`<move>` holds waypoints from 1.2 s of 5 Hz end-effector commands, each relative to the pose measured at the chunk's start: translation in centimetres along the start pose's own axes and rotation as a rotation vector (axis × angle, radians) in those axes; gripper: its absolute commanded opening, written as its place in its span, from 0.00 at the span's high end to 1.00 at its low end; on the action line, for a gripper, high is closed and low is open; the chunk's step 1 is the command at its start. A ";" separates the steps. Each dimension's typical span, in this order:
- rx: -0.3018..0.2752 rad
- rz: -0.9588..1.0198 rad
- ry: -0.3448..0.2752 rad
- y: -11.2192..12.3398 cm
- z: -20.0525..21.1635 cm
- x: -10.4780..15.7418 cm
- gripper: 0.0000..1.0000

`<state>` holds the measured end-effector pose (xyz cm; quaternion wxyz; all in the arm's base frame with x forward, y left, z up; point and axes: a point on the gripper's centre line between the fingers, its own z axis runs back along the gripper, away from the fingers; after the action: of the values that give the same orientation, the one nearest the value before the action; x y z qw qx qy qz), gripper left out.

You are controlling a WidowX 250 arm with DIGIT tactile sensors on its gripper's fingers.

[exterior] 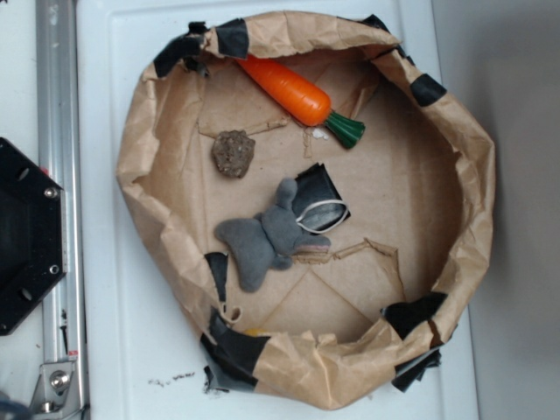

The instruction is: Grab the carrot.

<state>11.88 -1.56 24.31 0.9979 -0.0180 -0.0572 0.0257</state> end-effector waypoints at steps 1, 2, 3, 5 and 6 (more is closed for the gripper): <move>0.000 0.000 0.000 0.0 0.0 0.0 0.00; -0.015 -0.128 -0.017 0.9 -2.2 4.8 0.00; -0.092 -0.235 0.030 3.2 -5.9 9.6 0.00; -0.065 -0.224 -0.018 5.1 -8.6 12.3 0.00; -0.065 -0.224 -0.018 5.1 -8.6 12.3 0.00</move>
<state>24.50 3.22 15.81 0.9934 -0.0518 -0.0453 -0.0922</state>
